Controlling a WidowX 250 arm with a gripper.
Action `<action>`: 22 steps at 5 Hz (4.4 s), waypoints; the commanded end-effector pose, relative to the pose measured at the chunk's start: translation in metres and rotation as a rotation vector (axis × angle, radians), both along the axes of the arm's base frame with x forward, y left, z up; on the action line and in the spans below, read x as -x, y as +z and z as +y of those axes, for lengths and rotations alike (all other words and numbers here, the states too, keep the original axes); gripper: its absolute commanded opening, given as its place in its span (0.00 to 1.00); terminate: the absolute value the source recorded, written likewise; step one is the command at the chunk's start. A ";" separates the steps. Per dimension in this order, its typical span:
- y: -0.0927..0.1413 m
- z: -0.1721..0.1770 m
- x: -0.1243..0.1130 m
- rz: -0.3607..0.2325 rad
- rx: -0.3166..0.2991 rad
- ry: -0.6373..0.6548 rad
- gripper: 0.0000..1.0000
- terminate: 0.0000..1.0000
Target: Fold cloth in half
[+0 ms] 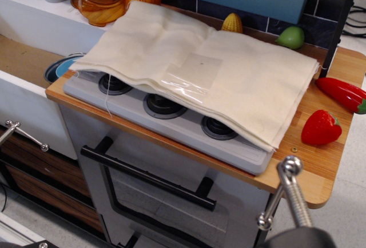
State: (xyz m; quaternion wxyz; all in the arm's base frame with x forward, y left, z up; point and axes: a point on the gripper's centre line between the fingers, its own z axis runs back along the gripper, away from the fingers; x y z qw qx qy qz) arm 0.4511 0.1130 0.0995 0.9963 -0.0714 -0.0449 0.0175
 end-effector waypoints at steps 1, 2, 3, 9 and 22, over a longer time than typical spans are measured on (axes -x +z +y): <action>0.000 0.000 0.000 0.000 0.000 0.000 1.00 0.00; 0.008 0.011 0.014 -0.028 0.010 -0.024 1.00 0.00; 0.009 0.024 0.028 -0.021 0.017 -0.026 1.00 0.00; -0.067 0.057 0.067 -0.050 -0.070 -0.068 0.00 0.00; 0.049 -0.178 0.075 0.001 0.248 -0.167 1.00 0.00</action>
